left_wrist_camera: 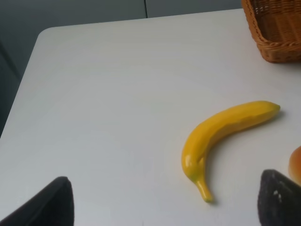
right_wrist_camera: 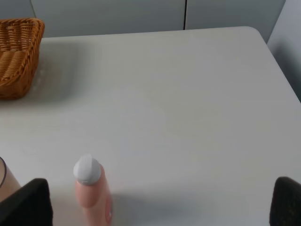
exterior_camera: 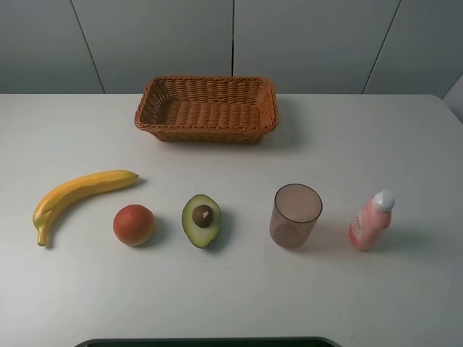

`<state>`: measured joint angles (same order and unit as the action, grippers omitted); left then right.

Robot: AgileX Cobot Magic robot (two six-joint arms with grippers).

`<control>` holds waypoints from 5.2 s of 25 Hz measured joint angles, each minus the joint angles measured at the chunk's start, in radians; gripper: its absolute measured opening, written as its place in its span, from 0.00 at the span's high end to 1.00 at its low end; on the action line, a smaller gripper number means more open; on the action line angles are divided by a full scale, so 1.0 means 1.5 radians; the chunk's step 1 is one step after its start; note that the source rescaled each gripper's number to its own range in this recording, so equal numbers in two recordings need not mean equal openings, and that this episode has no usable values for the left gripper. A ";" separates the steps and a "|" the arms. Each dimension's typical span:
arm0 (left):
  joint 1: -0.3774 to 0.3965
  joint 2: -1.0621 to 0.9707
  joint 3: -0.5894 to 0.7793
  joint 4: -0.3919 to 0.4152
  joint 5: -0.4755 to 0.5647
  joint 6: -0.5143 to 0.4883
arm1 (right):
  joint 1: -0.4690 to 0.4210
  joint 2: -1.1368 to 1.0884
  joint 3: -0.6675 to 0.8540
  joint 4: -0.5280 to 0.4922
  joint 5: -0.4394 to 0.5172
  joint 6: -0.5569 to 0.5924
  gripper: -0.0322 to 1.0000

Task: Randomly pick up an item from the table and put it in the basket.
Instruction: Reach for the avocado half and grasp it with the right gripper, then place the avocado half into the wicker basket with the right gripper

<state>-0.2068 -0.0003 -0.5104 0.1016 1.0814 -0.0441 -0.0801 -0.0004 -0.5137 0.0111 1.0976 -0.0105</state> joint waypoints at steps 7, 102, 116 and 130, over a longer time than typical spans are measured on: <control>0.000 0.000 0.000 0.000 0.000 0.000 | 0.000 0.000 0.000 0.000 0.000 0.000 0.00; 0.000 0.000 0.000 0.000 0.000 -0.001 | 0.657 1.350 -0.437 0.074 -0.330 0.251 0.00; 0.000 0.000 0.000 0.000 0.000 -0.001 | 0.657 1.371 -0.438 0.093 -0.350 0.244 0.01; 0.000 0.000 0.000 0.000 0.000 -0.001 | 0.657 1.372 -0.438 0.102 -0.347 0.238 0.97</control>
<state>-0.2068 -0.0003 -0.5104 0.1016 1.0814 -0.0459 0.9049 2.0569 -1.1701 0.1641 0.5769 0.3464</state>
